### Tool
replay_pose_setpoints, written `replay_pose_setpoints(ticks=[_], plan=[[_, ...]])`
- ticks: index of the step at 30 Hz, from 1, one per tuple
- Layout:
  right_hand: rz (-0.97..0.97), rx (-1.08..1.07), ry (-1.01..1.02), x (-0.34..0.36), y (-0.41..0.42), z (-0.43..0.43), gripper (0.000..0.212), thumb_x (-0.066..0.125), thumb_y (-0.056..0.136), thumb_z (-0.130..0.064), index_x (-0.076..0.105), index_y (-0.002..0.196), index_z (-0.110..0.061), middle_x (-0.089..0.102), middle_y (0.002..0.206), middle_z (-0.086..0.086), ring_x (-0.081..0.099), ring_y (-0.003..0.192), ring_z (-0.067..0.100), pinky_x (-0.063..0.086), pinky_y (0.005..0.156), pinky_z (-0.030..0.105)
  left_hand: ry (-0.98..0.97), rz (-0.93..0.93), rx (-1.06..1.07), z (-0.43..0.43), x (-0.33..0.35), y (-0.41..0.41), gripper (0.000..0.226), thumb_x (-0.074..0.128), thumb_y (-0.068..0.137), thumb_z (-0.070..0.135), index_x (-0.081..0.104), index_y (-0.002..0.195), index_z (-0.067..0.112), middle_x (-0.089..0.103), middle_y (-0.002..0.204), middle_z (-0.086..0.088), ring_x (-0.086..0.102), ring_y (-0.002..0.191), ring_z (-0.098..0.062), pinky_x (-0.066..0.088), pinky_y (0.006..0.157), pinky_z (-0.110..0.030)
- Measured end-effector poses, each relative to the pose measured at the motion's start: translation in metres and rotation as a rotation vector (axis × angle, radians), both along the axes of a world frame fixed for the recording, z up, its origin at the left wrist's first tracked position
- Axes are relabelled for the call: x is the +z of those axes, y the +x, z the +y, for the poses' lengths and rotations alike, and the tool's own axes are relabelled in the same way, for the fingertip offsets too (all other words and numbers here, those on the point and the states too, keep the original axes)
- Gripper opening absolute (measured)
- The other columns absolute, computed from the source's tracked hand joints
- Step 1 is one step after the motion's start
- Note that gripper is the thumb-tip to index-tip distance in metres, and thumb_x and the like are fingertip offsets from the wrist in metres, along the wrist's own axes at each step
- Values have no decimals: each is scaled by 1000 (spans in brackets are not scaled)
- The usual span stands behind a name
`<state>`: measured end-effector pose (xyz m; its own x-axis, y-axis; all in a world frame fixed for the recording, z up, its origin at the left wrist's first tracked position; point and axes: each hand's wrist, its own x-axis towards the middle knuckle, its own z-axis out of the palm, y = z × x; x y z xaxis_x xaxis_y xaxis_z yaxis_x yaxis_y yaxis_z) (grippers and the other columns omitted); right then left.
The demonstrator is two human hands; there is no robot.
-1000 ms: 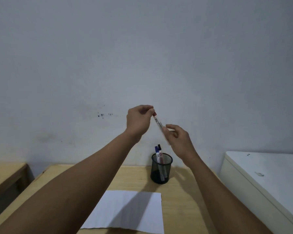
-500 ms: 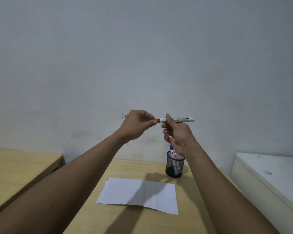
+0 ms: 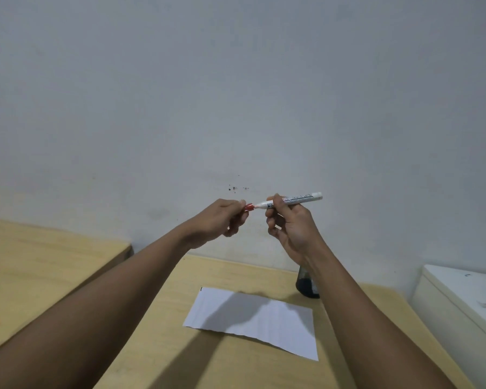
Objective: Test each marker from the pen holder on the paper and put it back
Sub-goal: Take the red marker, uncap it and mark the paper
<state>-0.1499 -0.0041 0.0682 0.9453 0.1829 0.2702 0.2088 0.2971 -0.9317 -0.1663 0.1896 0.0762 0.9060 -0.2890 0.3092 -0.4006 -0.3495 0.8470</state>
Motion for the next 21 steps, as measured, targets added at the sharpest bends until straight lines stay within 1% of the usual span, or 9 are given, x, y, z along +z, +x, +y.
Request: replay_pose_setpoints(ticks=[2,3,5,7,9,11,15,19,21], plan=[[43,-10,33,-13,10,9,21,61,101,-27,69,92,-10,62,70,2,51,57,12,44,61,25,-57,73,57,16,-12,5,42,34,108,29,52,75,9,46,64,2,40,60,-17,35,60,-27],[56,-31,23,-22,15,13,21,63,100,-27,70,91,-9,63,70,2,50,57,12,43,60,25,-29,62,107,24,-19,8,43,35,107,30,53,73,9,48,65,2,40,60,-17,35,60,-28],[57,-86,-46,-43,25,22,17,67,98,-24,73,92,-9,65,73,3,51,57,12,42,57,25,112,3,213,40,-41,16,42,40,106,33,59,74,14,54,69,3,47,61,-16,40,62,-28],[31,-129,-145,-66,33,33,11,72,94,-19,75,95,-9,68,76,4,55,59,14,44,55,25,261,-23,276,54,-69,23,34,44,104,37,64,82,21,61,79,9,56,70,-11,45,66,-28],[13,-156,-247,-88,37,44,6,76,89,-15,77,90,-10,70,74,3,57,58,15,45,53,25,401,-48,327,67,-102,29,35,43,103,44,67,90,21,66,90,7,61,82,-15,50,77,-36],[21,-160,-331,-109,41,54,9,80,86,-15,77,86,-6,71,71,3,58,54,15,45,50,25,553,-72,359,74,-136,30,36,40,102,49,64,92,24,65,100,7,58,91,-19,47,84,-43],[56,-99,-494,-147,50,71,23,79,86,-17,69,89,3,72,70,3,64,55,17,48,51,27,811,-171,370,75,-197,21,35,29,104,49,60,106,32,62,114,11,51,104,-17,38,93,-41],[133,-62,-501,-173,57,89,13,79,85,-13,74,93,-5,74,73,4,65,61,18,52,56,25,805,-181,333,76,-223,20,40,27,101,54,60,99,33,65,106,13,52,100,-11,41,94,-42],[104,-82,-550,-183,63,95,7,80,82,-18,78,85,-12,78,77,-1,70,68,14,55,62,25,784,-211,334,77,-225,22,42,28,101,56,63,98,33,69,104,14,54,98,-10,43,91,-41]])
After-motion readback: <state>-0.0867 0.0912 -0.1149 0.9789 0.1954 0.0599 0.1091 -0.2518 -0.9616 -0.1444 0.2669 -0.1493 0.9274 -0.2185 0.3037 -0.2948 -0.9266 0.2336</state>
